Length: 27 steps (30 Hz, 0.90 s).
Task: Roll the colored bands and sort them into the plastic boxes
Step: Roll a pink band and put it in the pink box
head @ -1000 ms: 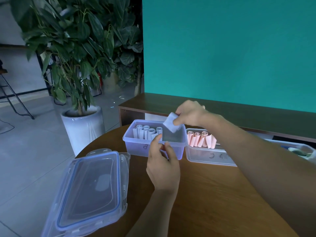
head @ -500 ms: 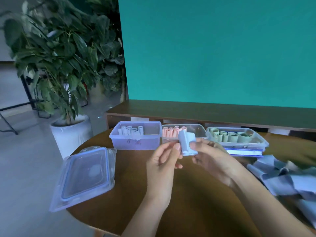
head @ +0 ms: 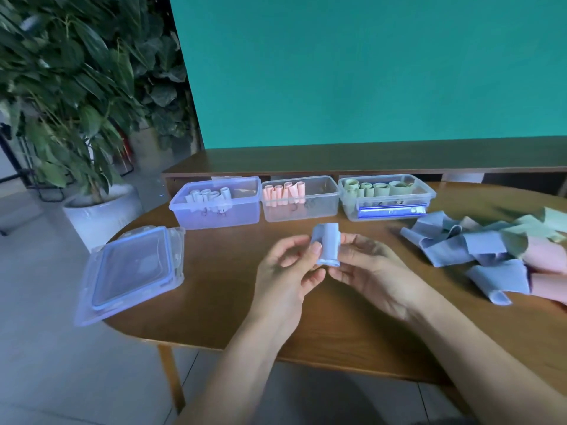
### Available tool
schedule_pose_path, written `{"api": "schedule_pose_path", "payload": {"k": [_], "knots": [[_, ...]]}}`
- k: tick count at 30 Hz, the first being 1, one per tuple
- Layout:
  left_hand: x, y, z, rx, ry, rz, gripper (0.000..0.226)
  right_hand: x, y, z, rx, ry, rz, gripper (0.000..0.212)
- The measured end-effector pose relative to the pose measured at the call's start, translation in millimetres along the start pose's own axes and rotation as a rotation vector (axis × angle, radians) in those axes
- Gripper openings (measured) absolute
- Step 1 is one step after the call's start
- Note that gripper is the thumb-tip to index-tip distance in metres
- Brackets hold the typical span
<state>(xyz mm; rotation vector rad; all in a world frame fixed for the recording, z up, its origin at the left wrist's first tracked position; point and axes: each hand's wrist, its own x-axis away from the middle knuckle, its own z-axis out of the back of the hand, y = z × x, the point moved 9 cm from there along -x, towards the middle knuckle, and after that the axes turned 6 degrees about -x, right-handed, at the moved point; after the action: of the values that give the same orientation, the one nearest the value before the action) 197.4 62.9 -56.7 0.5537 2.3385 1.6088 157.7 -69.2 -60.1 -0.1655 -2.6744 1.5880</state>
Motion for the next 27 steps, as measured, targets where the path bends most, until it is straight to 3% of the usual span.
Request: {"api": "schedule_pose_path", "payload": {"k": [3, 9, 16, 18, 21, 27], "knots": [[-2, -4, 2, 0.046, 0.010, 0.039, 0.033, 3, -2, 1, -0.011, 0.001, 0.004, 0.101], [-8, 1, 13, 0.044, 0.026, -0.037, 0.047, 4, -7, 0, -0.078, 0.035, -0.002, 0.048], [-8, 8, 26, -0.004, -0.008, -0.083, 0.044, 10, -20, 8, 0.151, 0.237, 0.084, 0.077], [-8, 9, 25, 0.015, -0.048, -0.079, 0.044, 18, -32, 10, 0.324, 0.301, 0.213, 0.066], [-9, 9, 22, -0.035, -0.122, -0.073, 0.045, 21, -40, 2, 0.584, 0.253, 0.307, 0.056], [-5, 14, 16, -0.284, -0.241, -0.127, 0.032, 24, -50, -17, 0.939, 0.180, 0.464, 0.056]]}}
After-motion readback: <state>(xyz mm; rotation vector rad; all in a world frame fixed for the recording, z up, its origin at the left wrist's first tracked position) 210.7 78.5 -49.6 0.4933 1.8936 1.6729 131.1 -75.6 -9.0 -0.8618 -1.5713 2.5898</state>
